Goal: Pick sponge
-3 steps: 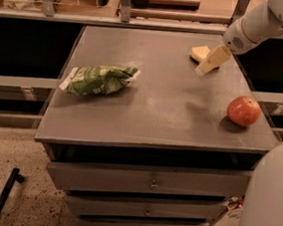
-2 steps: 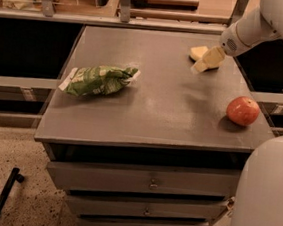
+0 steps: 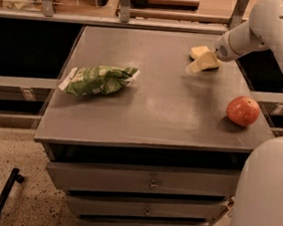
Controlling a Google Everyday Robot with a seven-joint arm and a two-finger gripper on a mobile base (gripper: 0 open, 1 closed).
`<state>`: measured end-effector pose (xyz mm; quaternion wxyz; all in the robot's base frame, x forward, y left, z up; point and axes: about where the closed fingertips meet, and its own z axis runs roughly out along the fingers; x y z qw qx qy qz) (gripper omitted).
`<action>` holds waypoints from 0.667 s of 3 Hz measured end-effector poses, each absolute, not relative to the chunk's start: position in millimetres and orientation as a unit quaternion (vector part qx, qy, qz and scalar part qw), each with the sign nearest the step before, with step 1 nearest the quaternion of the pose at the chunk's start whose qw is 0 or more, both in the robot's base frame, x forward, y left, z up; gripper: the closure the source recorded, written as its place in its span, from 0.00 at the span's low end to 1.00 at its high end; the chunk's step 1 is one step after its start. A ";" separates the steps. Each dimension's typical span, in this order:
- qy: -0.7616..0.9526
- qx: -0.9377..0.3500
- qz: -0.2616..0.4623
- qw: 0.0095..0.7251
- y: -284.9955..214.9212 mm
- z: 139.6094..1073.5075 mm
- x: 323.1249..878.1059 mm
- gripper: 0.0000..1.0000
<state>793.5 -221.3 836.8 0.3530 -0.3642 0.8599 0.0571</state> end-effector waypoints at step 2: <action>0.874 -0.326 0.051 0.357 -225.4 824.2 804.9 0.41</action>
Offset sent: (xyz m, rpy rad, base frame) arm 0.0140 -0.0098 -0.0103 0.0294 0.0009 -0.1241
